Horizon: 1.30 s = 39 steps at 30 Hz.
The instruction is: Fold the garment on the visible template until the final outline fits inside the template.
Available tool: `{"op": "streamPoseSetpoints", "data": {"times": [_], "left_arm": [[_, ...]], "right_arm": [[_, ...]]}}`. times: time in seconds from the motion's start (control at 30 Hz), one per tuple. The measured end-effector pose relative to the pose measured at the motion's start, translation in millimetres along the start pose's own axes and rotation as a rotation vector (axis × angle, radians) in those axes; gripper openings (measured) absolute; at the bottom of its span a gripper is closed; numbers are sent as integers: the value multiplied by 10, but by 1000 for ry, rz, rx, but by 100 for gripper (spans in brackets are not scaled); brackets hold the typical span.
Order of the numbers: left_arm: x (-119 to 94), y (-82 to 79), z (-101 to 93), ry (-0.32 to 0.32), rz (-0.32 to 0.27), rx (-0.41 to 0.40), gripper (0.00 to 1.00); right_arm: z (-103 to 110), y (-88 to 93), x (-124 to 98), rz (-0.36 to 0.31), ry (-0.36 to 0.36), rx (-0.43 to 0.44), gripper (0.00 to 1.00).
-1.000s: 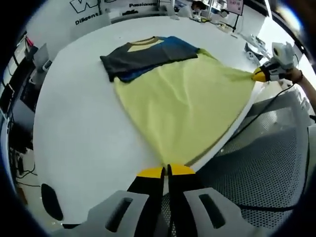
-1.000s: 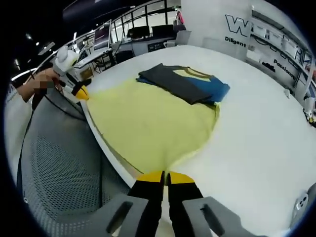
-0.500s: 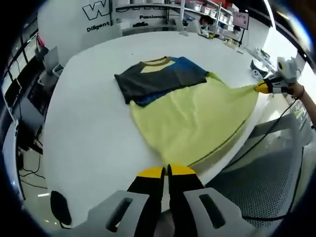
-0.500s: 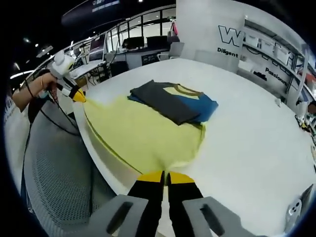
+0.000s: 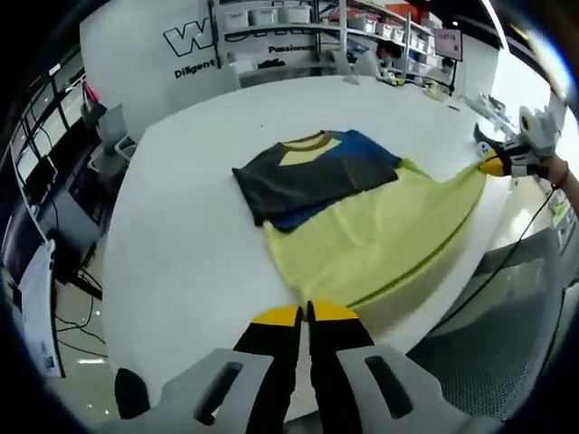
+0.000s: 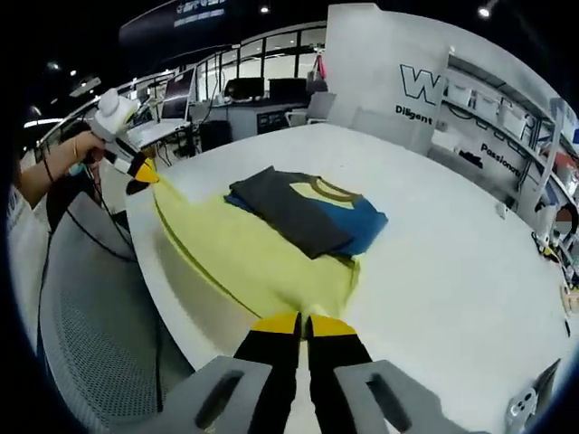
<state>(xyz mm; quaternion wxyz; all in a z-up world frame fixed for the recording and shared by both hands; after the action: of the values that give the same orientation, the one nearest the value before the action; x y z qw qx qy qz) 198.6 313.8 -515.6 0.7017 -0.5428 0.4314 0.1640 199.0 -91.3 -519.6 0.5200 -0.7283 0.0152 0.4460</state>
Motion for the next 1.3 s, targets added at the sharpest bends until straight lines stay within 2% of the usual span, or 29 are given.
{"op": "streamPoseSetpoints", "data": {"times": [0.07, 0.1, 0.4, 0.7, 0.8, 0.9, 1.0, 1.3], "left_arm": [[-24, -70, 21, -14, -24, -10, 6], [-53, -174, 53, -31, -72, -19, 6], [-47, -432, 147, -67, -114, -6, 6], [17, -585, 239, -86, -132, 0, 6], [25, -763, 310, -124, -156, 29, 6], [39, -882, 358, -136, -179, 23, 6], [62, -960, 399, -148, -187, 28, 6], [109, -1048, 458, -155, -199, 19, 6]], "right_arm": [[-39, -65, 5, -15, 15, -11, 0], [-93, -166, 6, -40, 30, -26, 0], [-232, -389, 57, -78, 61, -56, 0], [-340, -527, 140, -85, 76, -75, 0], [-427, -678, 193, -104, 92, -85, 0], [-478, -767, 239, -104, 111, -98, 0], [-513, -838, 262, -101, 113, -115, 0], [-586, -938, 293, -102, 121, -122, 0]]}}
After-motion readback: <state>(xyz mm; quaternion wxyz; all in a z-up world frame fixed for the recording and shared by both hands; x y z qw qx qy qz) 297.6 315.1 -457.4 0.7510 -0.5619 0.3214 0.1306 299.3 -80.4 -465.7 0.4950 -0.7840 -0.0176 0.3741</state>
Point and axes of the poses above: the point that each gripper's makers call its tool centre point, and the gripper's own axes: x roughly forward along the fingers, z roughly to its left, y roughly out of its underside, the point moved 8 cm from there along -x, roughly backward along the fingers, and after that the axes turned 1 degree about y, right-handed, at the moved point
